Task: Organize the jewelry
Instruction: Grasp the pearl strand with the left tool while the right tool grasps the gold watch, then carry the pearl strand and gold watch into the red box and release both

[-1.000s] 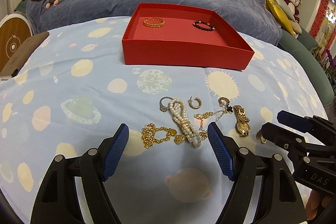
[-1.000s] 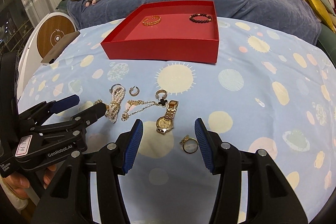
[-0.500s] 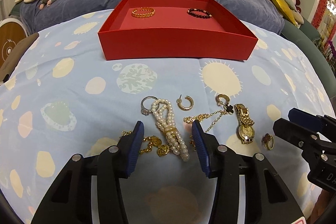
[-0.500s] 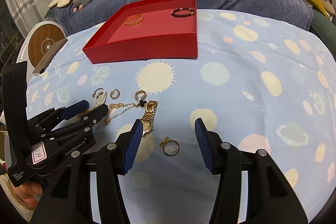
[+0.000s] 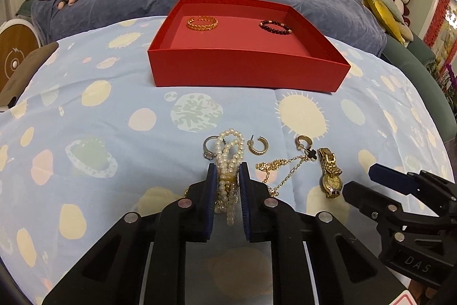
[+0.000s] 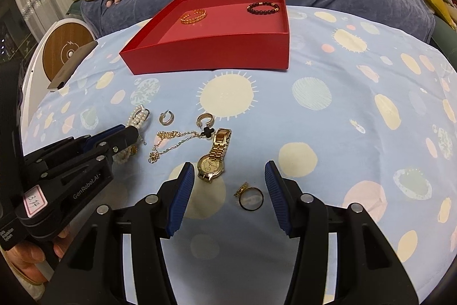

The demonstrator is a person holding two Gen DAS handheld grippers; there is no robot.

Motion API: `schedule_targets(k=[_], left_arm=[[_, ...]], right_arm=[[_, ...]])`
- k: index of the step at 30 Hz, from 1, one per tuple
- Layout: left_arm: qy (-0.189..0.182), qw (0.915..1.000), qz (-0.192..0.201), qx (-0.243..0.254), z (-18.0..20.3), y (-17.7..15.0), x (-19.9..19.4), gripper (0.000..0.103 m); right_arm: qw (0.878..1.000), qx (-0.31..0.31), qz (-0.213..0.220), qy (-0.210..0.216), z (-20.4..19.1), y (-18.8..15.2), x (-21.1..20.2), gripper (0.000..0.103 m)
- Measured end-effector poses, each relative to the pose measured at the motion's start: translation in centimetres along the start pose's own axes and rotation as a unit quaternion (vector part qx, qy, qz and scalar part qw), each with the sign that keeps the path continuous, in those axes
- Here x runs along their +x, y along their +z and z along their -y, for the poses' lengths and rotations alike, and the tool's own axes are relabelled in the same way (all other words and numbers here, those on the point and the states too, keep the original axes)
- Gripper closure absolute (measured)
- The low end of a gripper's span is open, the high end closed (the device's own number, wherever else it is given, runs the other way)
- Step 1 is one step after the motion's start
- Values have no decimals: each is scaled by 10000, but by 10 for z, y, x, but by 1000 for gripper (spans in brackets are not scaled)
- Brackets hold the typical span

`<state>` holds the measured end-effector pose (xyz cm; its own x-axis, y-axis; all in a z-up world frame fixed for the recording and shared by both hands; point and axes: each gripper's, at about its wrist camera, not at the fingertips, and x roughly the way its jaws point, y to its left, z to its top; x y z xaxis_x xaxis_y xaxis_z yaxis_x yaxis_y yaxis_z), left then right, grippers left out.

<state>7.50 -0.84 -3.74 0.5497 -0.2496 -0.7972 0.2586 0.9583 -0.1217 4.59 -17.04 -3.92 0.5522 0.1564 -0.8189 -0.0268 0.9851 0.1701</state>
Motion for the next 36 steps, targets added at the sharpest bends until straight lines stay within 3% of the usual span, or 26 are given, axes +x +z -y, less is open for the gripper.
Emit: schedule_targets(k=[11, 16, 19, 36], left_arm=[[-142, 9995, 150, -230, -16, 5, -17, 92], [-128, 9994, 171, -276, -22, 5, -19, 92], [-106, 9993, 158, -317, -24, 4, -19, 92], [-123, 9995, 213, -219, -14, 6, -21, 92]], right_arm=[[9993, -320, -63, -155, -18, -1, 24, 56], [9991, -381, -37, -179, -20, 0, 25, 75], [9989, -432, -38, -178, -21, 0, 25, 81], [9987, -424, 249, 113, -19, 1, -5, 81]])
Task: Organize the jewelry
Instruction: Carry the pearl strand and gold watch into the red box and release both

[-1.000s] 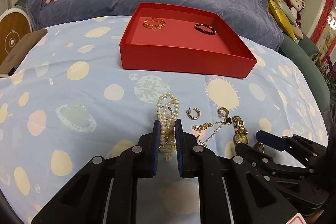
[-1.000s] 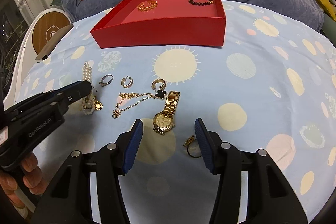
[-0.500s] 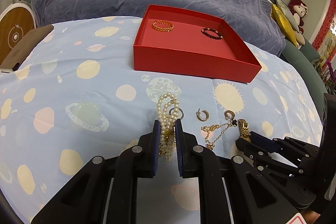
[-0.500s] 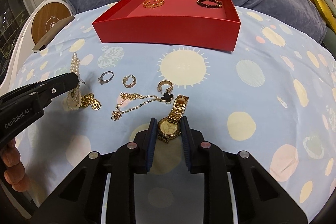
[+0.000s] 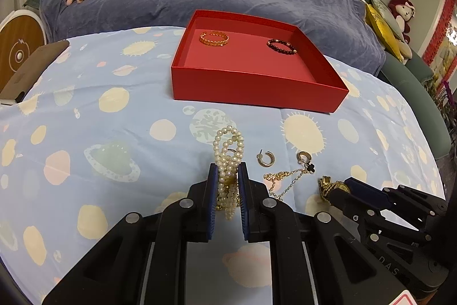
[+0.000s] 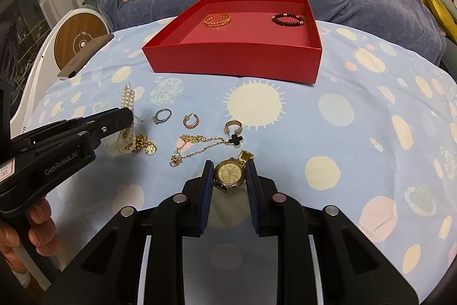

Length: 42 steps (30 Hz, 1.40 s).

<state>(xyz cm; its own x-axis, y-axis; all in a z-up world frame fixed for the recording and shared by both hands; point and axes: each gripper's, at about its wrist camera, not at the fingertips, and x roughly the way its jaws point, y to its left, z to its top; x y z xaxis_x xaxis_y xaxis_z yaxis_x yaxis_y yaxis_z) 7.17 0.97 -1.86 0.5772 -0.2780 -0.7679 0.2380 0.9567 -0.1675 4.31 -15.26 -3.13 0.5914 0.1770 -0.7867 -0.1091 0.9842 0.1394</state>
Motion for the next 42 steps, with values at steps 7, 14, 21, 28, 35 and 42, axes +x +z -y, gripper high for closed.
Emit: schedule_targets(k=[7, 14, 21, 28, 35, 42], left_arm=[[-54, 10000, 18, 23, 9, 1, -1, 92], [-125, 9999, 46, 42, 20, 5, 0, 92], [-134, 9999, 31, -2, 24, 8, 1, 92], [-123, 9999, -9, -107, 25, 15, 7, 92], [-74, 9996, 177, -203, 14, 36, -6, 92], [28, 9995, 303, 106, -1, 84, -13, 92]], right_arm=[[9998, 54, 173, 89, 1, 5, -16, 81], [9990, 204, 384, 140, 9, 14, -32, 81], [9981, 364, 484, 139, 16, 21, -36, 81], [9974, 472, 501, 196, 19, 27, -35, 81], [9956, 539, 726, 235, 23, 52, -46, 81], [9940, 581, 885, 284, 41, 119, -45, 81]])
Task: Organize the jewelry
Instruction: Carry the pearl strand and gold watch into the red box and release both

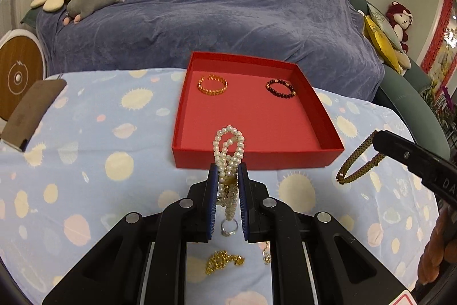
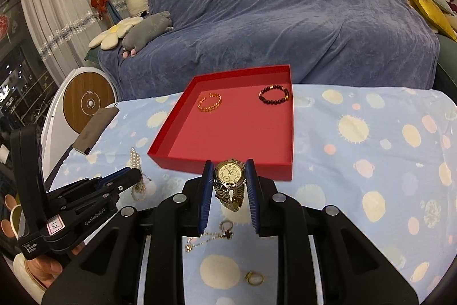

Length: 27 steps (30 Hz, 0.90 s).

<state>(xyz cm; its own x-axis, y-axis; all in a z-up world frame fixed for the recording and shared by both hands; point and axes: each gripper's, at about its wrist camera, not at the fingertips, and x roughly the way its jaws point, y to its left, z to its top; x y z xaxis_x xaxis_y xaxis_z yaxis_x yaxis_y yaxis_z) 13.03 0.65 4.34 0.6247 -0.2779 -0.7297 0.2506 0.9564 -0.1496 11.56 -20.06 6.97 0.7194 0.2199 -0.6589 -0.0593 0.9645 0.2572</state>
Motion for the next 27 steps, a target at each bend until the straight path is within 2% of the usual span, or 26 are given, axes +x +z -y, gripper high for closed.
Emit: schedule_targets(k=[7, 13, 22, 25, 27], left_arm=[[-230, 9996, 158, -1, -4, 64, 26, 92], [-361, 9993, 52, -128, -1, 99, 76, 92], [-201, 9983, -428, -336, -11, 105, 148, 92], [-130, 9982, -483, -324, -13, 99, 157, 91], [-72, 9985, -420, -355, -16, 97, 157, 85]], right_arm=[[9999, 125, 49, -21, 14, 66, 50, 81], [9994, 214, 36, -252, 31, 94, 100, 81], [9979, 126, -407, -480, 48, 86, 166, 81], [9975, 19, -524, -474, 49, 75, 171, 81], [9976, 35, -572, -397, 51, 69, 169, 80]])
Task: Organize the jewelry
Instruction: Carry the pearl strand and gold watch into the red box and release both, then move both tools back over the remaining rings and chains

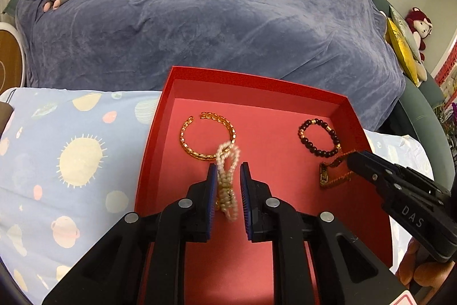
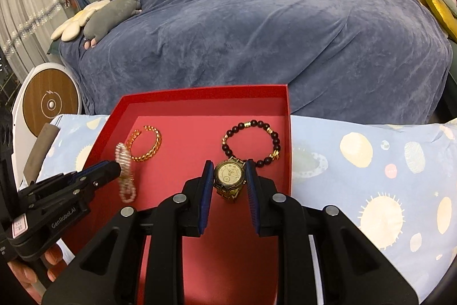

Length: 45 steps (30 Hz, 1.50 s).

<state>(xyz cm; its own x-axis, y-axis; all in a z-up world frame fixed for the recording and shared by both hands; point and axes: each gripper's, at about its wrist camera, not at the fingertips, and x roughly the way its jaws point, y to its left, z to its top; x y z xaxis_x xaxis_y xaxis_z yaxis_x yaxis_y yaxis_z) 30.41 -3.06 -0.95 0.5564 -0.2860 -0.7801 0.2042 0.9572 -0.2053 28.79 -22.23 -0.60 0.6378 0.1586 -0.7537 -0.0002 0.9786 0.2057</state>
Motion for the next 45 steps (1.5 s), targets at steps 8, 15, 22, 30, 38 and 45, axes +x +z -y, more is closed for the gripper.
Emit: schedule_targets(k=[8, 15, 22, 30, 38, 45], left_arm=[[51, 9992, 360, -168, -13, -17, -47, 55], [398, 9981, 454, 90, -17, -70, -114, 51], [290, 9993, 216, -73, -24, -130, -143, 45], [278, 9994, 101, -174, -34, -154, -136, 45], [374, 9992, -34, -154, -51, -161, -129, 45], [221, 9997, -88, -41, -47, -169, -134, 45]], right_arm=[[9991, 200, 288, 218, 6, -24, -63, 69], [9987, 7, 511, 11, -7, -79, -136, 54], [9986, 107, 477, 182, -24, -141, -163, 54], [9990, 3, -161, 419, -38, -178, -136, 54], [9995, -107, -182, 230, -37, -184, -132, 54], [9991, -267, -264, 182, -47, -189, -126, 54]])
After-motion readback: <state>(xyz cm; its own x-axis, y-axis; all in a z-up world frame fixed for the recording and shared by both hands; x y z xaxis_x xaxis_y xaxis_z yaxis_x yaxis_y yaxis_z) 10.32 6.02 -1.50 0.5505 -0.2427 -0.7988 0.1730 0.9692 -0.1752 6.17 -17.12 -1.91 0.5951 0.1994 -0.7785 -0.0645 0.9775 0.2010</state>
